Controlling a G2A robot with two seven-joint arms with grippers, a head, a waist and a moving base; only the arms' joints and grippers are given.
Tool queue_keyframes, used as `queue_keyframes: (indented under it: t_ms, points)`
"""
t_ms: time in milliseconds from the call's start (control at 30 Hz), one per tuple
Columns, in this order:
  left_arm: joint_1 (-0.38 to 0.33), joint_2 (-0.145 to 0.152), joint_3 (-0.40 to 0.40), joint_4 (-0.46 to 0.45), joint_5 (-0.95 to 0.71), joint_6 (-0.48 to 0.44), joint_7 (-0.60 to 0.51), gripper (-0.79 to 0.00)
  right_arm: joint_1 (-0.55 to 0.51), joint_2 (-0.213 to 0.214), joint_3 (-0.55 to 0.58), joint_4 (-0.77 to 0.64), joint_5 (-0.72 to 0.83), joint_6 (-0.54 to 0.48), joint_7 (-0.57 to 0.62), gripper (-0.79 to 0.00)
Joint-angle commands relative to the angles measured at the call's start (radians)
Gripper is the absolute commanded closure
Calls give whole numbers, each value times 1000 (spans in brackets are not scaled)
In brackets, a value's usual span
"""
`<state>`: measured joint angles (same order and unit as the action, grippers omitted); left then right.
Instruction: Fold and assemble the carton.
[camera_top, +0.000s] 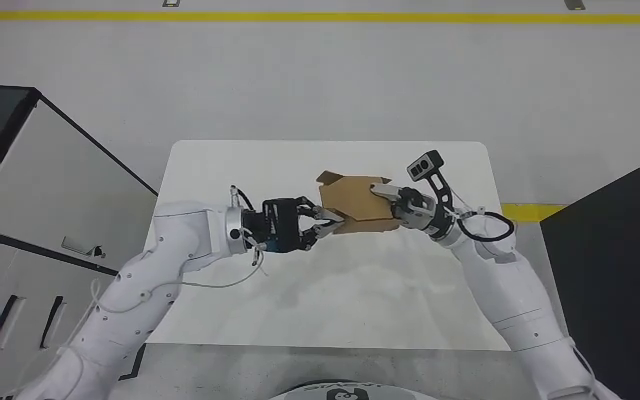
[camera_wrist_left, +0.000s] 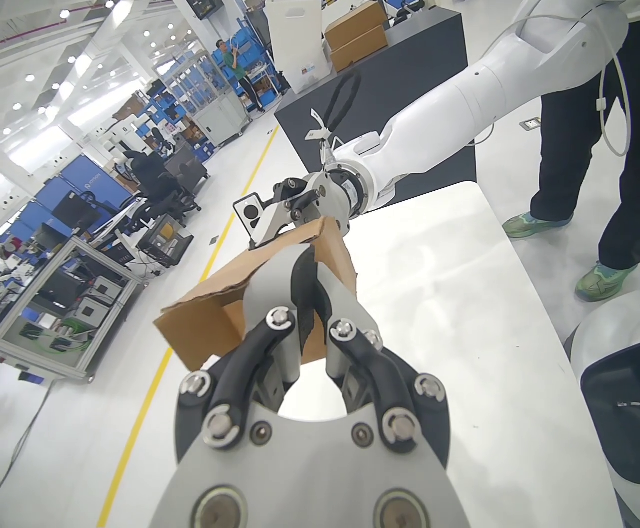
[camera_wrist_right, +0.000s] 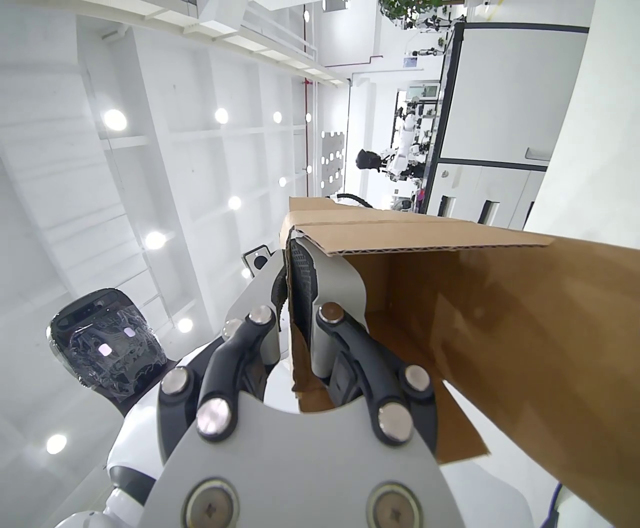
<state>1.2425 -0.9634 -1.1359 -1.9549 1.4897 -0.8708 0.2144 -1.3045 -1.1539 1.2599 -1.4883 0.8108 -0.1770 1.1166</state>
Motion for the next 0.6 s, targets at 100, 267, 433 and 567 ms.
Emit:
queue_keyframes:
  t_ms: [100,267,433,567]
  points:
    - [7,0,5,-3,2,-3,2,0,-6,0,2,-9,-4,3,-9,0]
    - [0,-3,21,-2,5,-3,5,0,-10,-1,-5,-16,-4,2,-19,0]
    - [-6,-4,26,3,5,-1,6,0,-9,-2,-7,-15,2,6,-16,0]
    - [-8,-5,24,6,4,3,6,0,-7,-3,-9,-10,6,11,-11,0]
